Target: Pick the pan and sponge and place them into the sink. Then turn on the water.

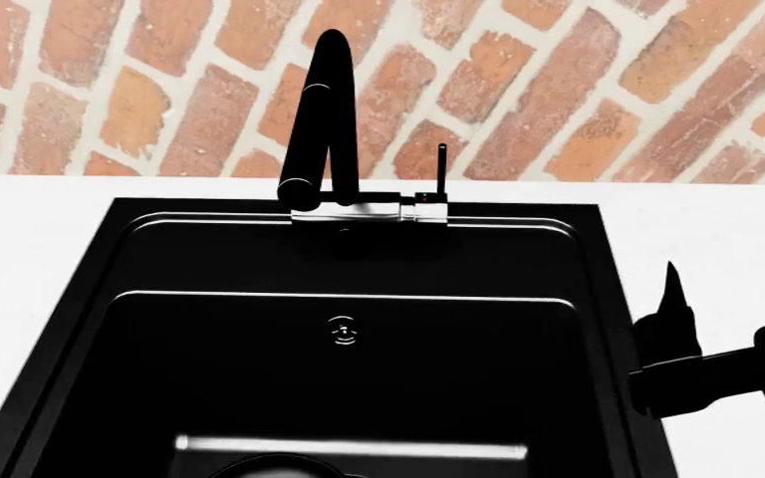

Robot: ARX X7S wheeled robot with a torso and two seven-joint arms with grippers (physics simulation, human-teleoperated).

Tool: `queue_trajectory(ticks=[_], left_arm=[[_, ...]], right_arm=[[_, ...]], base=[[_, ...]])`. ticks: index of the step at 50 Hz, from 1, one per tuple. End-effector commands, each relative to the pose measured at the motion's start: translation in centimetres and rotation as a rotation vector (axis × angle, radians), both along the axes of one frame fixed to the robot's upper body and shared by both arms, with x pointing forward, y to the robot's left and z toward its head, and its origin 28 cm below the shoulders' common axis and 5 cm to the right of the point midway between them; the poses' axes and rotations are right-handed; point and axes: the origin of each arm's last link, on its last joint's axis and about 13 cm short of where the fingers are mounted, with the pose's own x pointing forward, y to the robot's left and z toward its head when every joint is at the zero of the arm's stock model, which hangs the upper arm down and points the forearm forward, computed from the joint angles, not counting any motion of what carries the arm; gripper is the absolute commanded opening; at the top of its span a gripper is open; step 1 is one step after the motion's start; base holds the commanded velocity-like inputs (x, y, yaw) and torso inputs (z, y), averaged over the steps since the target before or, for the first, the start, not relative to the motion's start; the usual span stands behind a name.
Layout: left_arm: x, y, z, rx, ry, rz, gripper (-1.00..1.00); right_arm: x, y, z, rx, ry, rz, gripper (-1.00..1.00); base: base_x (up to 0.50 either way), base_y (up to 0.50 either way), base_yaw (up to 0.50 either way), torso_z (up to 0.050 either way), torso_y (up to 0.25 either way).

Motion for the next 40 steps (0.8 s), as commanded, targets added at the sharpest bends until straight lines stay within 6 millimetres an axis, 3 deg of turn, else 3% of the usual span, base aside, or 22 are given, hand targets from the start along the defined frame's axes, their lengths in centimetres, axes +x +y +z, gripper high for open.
queue_trajectory(ticks=[1,12,25,40], left_arm=[[2.3,-2.4,3.4,0.016,-0.098,-0.159,-1.0],[3.5,-4.4,4.2,0.026,-0.121,-0.338,-1.0],[4.6,-7.0,3.6,0.065,-0.086,-0.524,-1.0],[4.1,-9.2,2.9,0.079,-0.081,-0.649,-1.0]], right_arm=[[-0.1,0.0,0.1,0.005,-0.005,0.0,1.0],[0.2,0.1,0.0,0.009,-0.004,0.011,1.0],[0.0,0.0,0.7,0.006,-0.015,0.002,1.0],[0.0,0.1,0.6,0.004,-0.011,0.002,1.0]], base=[[0.0,0.0,0.0,0.0,0.0],[0.0,0.0,0.0,0.0,0.0],[0.0,0.0,0.0,0.0,0.0],[0.0,0.0,0.0,0.0,0.0]])
